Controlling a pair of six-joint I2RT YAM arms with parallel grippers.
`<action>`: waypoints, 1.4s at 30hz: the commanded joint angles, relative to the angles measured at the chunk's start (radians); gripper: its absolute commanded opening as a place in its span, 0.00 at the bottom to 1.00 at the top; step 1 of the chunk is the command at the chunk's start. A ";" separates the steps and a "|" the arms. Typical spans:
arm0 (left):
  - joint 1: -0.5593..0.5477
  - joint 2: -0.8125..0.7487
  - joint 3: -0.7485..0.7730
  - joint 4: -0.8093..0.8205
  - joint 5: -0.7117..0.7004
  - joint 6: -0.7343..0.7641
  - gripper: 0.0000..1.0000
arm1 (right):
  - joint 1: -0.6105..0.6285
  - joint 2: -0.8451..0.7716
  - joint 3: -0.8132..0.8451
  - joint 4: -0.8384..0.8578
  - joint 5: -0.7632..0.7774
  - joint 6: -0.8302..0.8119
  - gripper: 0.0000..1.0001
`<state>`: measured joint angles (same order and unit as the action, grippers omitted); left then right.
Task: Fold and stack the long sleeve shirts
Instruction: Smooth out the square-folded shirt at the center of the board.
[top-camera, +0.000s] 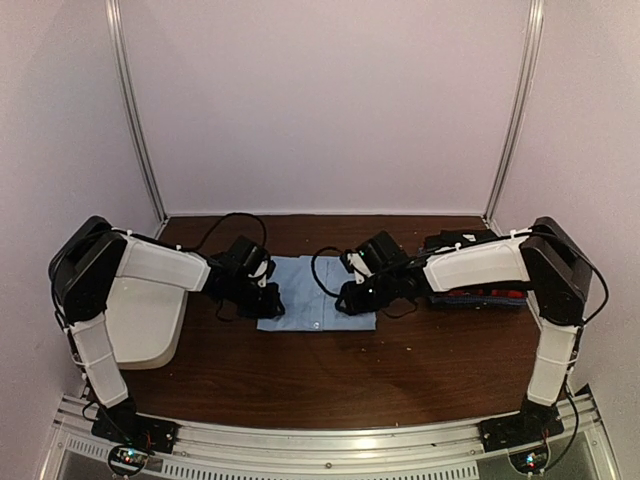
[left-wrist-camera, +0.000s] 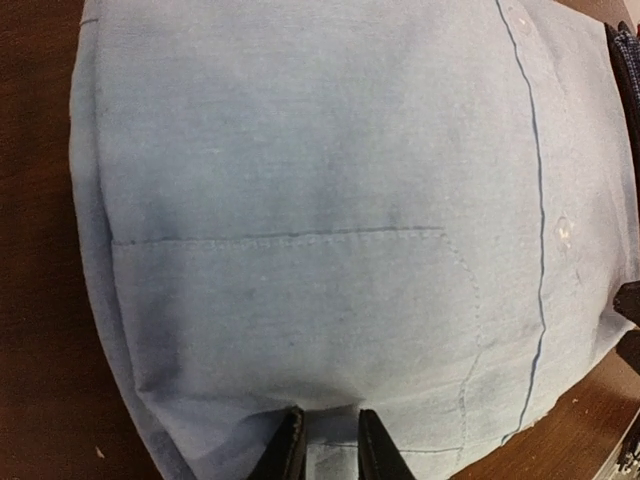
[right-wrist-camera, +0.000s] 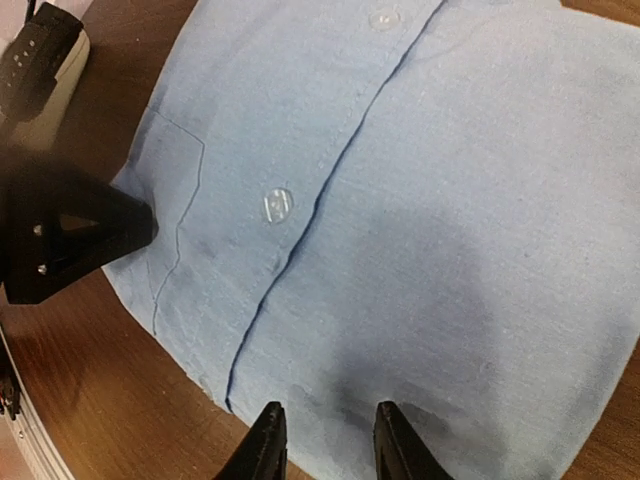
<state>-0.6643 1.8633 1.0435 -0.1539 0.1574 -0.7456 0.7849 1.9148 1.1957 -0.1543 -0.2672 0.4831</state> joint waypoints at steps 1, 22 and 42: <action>0.012 -0.049 -0.012 -0.058 -0.024 0.006 0.20 | -0.007 -0.074 0.053 -0.023 0.062 -0.003 0.33; 0.093 -0.132 -0.069 -0.073 -0.048 0.020 0.19 | -0.089 0.103 0.152 -0.053 0.031 -0.022 0.32; 0.154 0.040 0.148 -0.121 0.004 0.077 0.46 | -0.055 -0.138 -0.085 -0.003 0.009 0.030 0.33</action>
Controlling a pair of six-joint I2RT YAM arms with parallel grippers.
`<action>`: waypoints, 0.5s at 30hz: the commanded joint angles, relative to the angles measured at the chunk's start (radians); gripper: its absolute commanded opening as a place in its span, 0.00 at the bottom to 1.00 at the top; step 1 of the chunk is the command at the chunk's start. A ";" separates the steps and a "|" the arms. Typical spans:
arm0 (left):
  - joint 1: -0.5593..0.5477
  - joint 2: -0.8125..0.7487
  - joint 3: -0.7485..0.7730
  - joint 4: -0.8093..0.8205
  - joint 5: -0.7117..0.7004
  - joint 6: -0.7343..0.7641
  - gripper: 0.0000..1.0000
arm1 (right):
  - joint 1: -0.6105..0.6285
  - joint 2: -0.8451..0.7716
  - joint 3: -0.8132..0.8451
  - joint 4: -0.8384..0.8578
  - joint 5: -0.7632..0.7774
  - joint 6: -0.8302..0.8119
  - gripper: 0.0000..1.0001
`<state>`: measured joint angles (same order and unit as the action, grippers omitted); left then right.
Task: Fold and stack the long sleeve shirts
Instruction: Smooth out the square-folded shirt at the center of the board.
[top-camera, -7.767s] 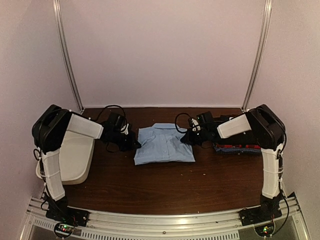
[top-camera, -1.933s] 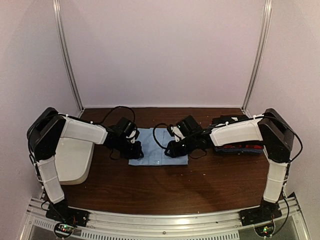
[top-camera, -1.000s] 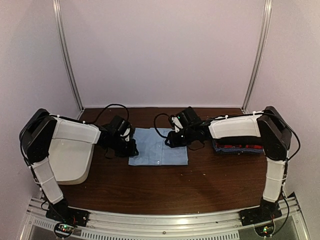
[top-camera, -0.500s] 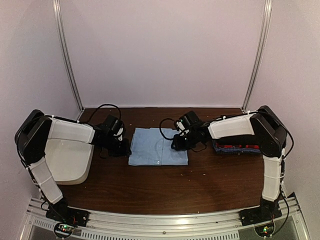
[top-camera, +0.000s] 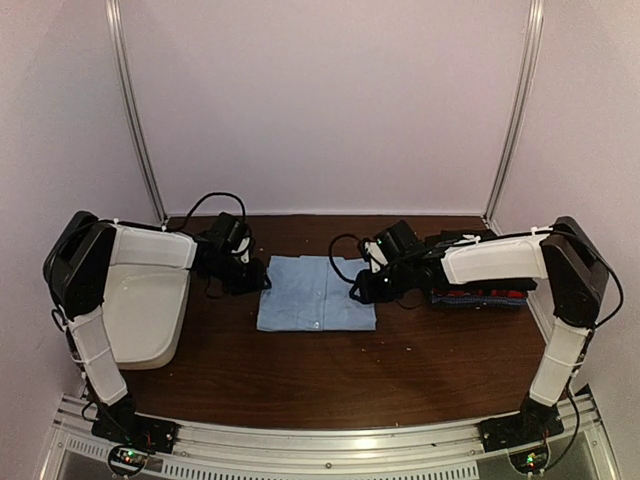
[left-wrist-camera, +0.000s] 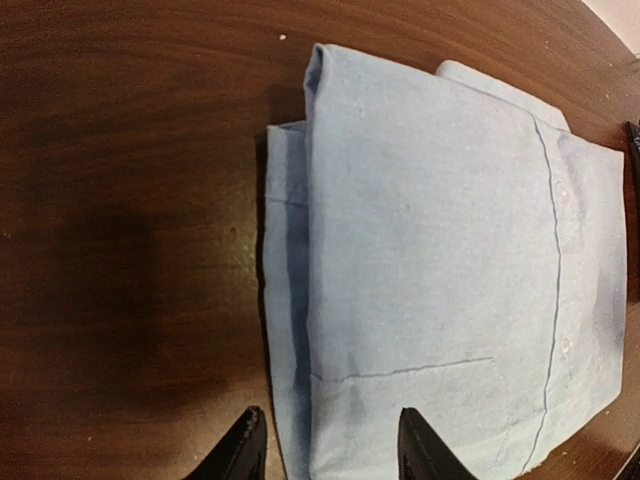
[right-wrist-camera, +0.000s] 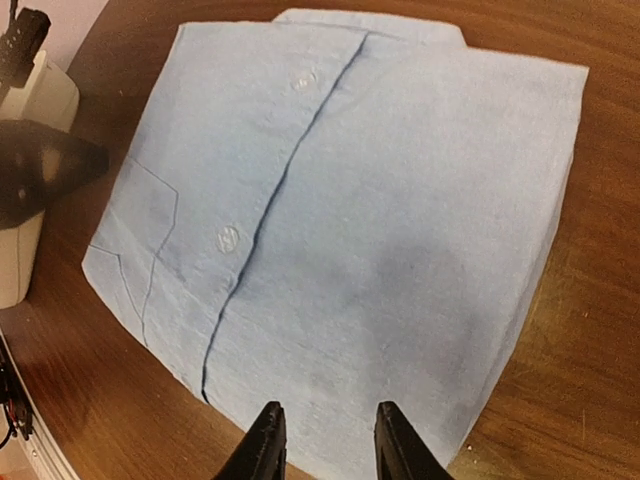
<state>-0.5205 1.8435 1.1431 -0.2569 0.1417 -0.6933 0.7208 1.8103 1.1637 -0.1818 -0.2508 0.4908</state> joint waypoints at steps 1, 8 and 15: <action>0.010 0.069 0.059 -0.024 0.020 0.025 0.46 | 0.009 -0.039 -0.065 0.028 -0.007 0.024 0.33; 0.010 0.103 0.086 -0.050 0.007 0.032 0.50 | 0.011 -0.064 -0.105 0.030 0.003 0.017 0.33; 0.011 0.149 0.119 -0.068 0.035 0.047 0.47 | 0.012 -0.064 -0.098 0.031 0.002 0.014 0.33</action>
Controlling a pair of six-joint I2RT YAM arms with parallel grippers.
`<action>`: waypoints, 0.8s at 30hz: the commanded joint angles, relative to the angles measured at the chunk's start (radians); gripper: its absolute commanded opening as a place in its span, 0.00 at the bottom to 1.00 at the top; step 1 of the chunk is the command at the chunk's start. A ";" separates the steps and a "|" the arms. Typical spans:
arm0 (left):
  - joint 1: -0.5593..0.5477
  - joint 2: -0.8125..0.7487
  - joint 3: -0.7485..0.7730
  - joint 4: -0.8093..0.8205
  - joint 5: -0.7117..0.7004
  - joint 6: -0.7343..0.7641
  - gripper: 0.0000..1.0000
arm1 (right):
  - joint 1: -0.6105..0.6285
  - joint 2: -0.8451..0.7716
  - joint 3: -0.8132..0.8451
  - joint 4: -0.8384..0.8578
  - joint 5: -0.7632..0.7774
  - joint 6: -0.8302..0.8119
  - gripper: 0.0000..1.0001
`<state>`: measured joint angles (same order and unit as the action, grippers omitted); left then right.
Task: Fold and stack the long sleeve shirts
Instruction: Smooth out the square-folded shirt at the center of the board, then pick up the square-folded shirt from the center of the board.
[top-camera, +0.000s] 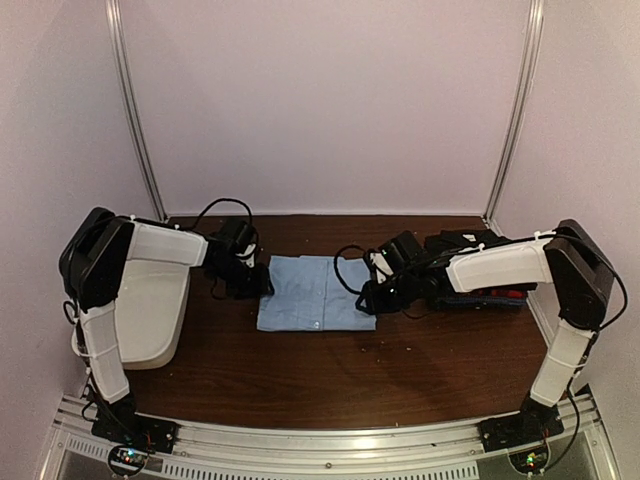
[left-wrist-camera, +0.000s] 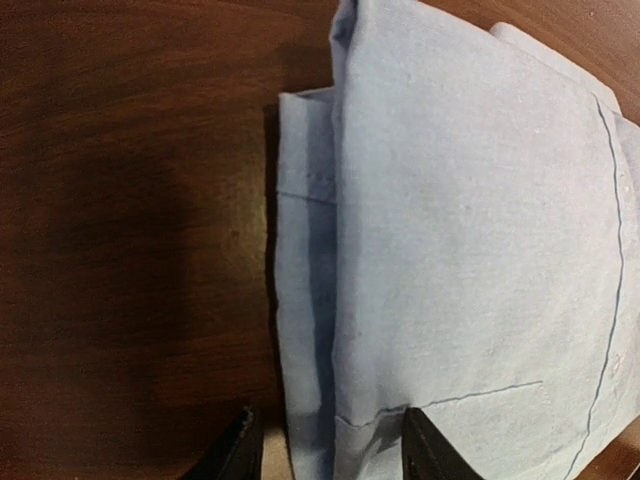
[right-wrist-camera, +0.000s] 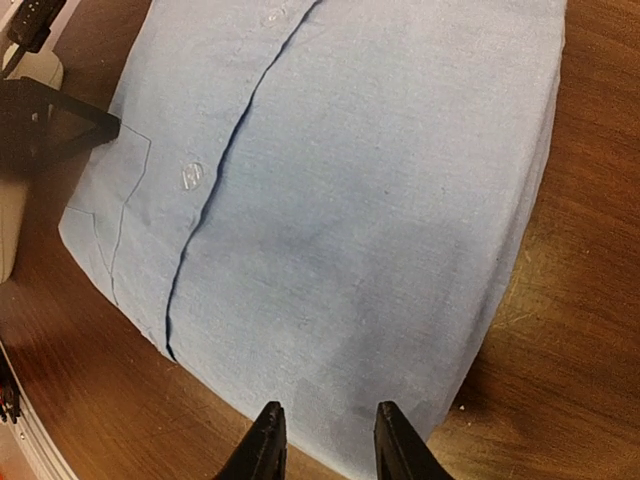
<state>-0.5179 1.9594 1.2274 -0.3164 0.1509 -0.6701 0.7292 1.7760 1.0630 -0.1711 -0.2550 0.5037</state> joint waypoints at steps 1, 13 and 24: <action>0.008 0.038 0.040 -0.011 0.030 0.025 0.46 | 0.002 -0.030 0.004 0.021 0.006 0.000 0.33; 0.007 0.102 0.076 -0.027 0.109 0.012 0.34 | 0.002 -0.029 0.026 0.010 0.013 -0.010 0.33; 0.007 0.019 0.084 -0.030 0.132 0.000 0.00 | 0.001 -0.022 0.043 0.003 0.035 -0.016 0.33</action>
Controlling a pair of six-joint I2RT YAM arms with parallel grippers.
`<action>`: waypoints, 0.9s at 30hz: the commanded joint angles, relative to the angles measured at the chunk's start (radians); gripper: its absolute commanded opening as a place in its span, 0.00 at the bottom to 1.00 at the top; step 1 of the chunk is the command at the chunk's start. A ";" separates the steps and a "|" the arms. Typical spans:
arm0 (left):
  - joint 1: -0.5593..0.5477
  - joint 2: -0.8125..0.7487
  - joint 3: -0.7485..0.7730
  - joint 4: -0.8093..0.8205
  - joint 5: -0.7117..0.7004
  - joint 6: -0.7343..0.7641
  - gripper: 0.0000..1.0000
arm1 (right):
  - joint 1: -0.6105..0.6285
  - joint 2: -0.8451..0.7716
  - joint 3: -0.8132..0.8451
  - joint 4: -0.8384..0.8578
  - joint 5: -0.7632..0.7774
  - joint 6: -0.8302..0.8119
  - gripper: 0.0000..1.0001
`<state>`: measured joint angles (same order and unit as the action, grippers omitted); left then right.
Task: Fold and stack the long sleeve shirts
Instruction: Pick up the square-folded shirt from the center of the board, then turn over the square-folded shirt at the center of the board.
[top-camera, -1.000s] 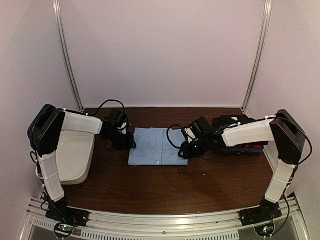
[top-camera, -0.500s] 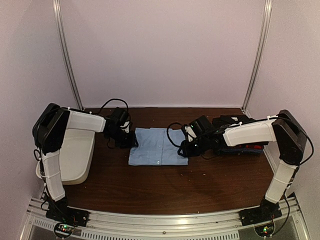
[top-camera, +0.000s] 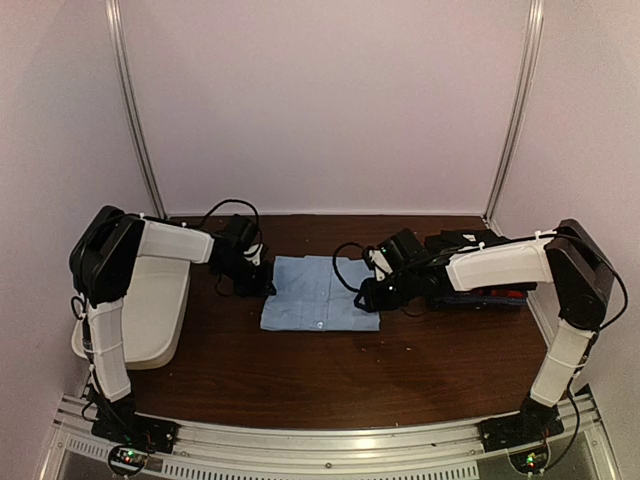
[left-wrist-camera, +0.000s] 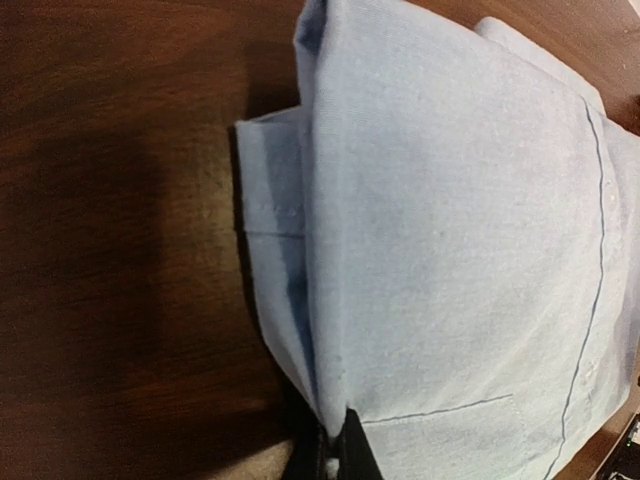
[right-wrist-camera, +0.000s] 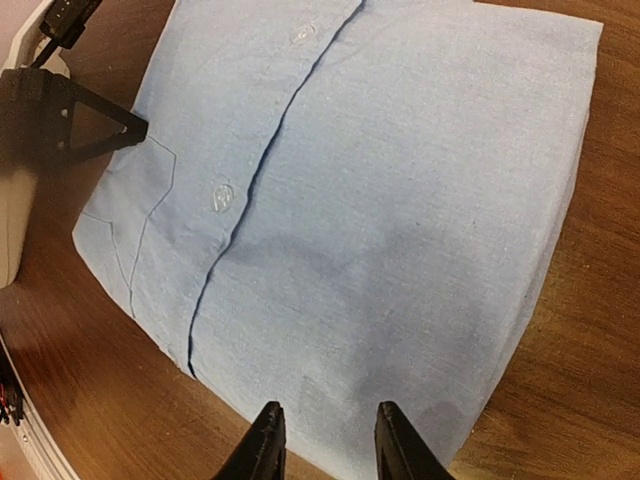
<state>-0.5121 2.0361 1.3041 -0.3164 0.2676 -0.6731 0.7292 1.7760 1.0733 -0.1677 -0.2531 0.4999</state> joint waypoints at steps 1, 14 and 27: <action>0.001 -0.074 0.005 -0.038 0.016 0.007 0.00 | 0.002 -0.021 0.037 -0.001 0.035 -0.012 0.33; 0.019 -0.277 0.000 -0.243 -0.009 0.111 0.00 | 0.009 0.061 0.150 0.043 0.000 0.020 0.33; 0.029 -0.385 0.090 -0.364 0.016 0.173 0.00 | 0.073 0.313 0.364 0.192 -0.094 0.155 0.27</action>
<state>-0.4961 1.6962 1.3205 -0.6441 0.2684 -0.5419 0.7639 2.0350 1.3888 -0.0704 -0.3134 0.5812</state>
